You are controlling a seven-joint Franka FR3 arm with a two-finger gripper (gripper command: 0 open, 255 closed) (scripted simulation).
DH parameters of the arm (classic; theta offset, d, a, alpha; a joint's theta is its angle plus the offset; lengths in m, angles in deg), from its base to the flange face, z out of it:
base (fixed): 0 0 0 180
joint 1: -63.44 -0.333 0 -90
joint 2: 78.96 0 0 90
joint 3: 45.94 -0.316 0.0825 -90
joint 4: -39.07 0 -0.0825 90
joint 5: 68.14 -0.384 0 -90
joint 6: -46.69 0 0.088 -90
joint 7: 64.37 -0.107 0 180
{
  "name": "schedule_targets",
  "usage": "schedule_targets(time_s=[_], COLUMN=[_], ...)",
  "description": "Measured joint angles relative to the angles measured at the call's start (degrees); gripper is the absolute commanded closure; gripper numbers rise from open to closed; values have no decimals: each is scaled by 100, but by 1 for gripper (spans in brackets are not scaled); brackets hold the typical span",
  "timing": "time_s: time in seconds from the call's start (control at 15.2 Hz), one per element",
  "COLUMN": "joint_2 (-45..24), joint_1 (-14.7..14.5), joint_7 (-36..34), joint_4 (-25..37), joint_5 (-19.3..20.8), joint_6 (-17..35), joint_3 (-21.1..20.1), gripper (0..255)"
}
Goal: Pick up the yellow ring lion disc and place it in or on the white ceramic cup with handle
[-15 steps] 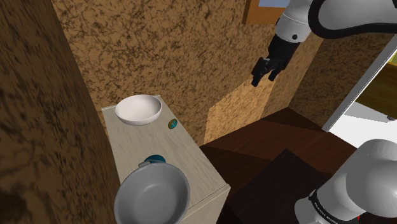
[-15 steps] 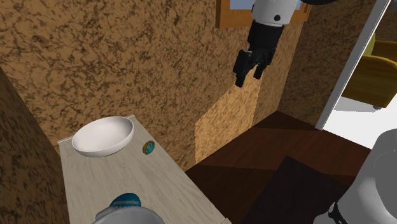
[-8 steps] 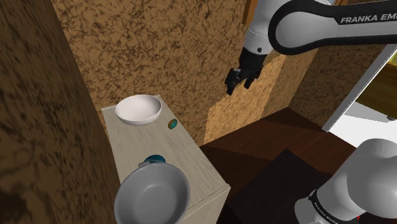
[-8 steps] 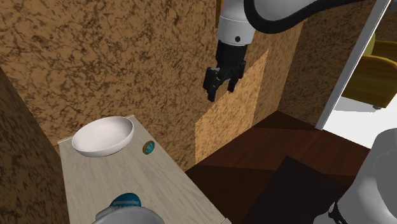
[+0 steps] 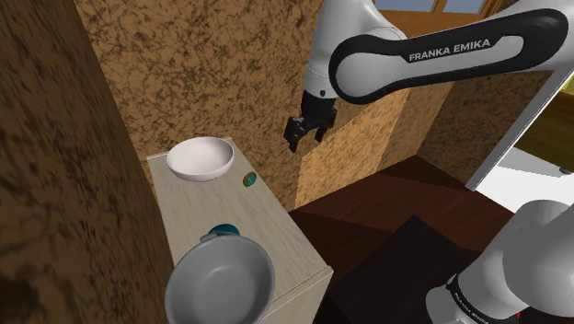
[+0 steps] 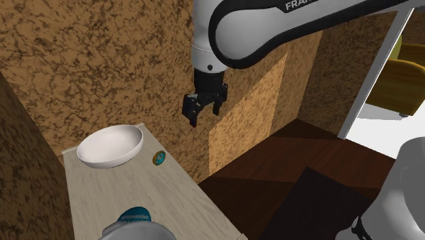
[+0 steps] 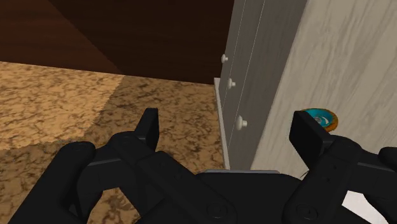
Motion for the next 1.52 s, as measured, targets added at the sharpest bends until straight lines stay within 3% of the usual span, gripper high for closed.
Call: schedule_targets(time_s=[0.86,1.52], joint_2=[-2604,-3019], joint_1=[-498,-574], joint_7=[-891,-1021], joint_4=[1900,1857], joint_5=[716,884], joint_6=[412,838], joint_3=[-487,-454], gripper=[0,0])
